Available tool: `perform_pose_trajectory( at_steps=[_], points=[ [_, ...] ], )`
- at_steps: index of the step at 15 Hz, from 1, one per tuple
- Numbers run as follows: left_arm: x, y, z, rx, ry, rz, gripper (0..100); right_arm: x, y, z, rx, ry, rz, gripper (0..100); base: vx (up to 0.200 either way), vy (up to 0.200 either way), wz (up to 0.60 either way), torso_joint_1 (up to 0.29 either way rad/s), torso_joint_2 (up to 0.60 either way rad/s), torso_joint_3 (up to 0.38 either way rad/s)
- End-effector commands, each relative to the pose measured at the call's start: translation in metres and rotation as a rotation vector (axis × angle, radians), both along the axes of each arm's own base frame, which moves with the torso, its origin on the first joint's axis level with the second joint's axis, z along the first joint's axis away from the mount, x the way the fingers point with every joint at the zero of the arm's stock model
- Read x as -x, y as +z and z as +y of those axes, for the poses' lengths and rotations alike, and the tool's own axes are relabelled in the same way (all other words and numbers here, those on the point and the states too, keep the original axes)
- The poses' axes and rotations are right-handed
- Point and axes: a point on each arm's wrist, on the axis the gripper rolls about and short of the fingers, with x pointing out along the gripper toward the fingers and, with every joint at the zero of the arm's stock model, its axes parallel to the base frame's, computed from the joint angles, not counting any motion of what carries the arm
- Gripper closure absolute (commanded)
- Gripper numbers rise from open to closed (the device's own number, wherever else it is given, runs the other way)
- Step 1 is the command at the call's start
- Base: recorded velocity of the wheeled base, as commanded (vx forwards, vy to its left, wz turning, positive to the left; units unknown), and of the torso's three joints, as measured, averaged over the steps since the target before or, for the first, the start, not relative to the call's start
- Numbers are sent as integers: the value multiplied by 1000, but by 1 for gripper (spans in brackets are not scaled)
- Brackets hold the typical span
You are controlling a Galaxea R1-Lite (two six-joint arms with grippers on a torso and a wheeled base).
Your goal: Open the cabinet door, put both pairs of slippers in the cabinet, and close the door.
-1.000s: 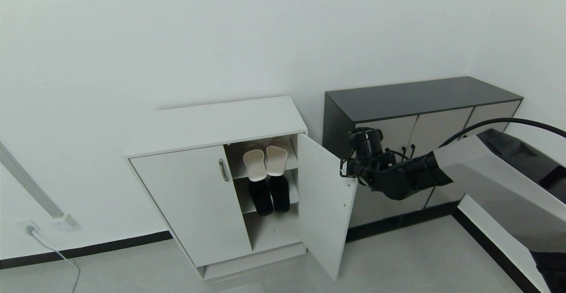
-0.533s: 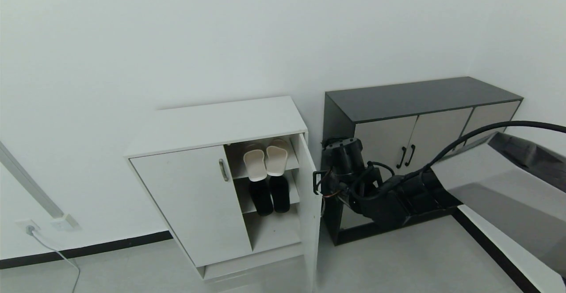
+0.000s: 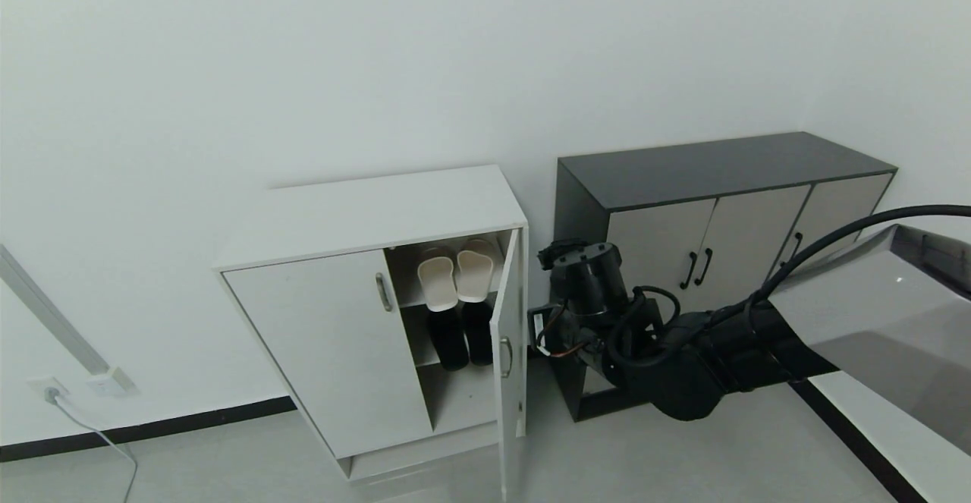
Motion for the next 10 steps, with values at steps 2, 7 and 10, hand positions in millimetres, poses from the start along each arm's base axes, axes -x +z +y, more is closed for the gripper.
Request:
perform_pose_trajectory(
  at_steps=[2,7,10],
  points=[
    [0,0,0,0,0,1,100,1,-1,0,3,1,4,100,0,0,600,7,5,0],
    [0,0,0,0,0,1,100,0,-2,-1,1,-4,1,100,0,0,360,1,3,1],
    [0,0,0,0,1,1,100,0,-2,-6,3,-10,-13,100,0,0,0,0,0,0]
  ],
)
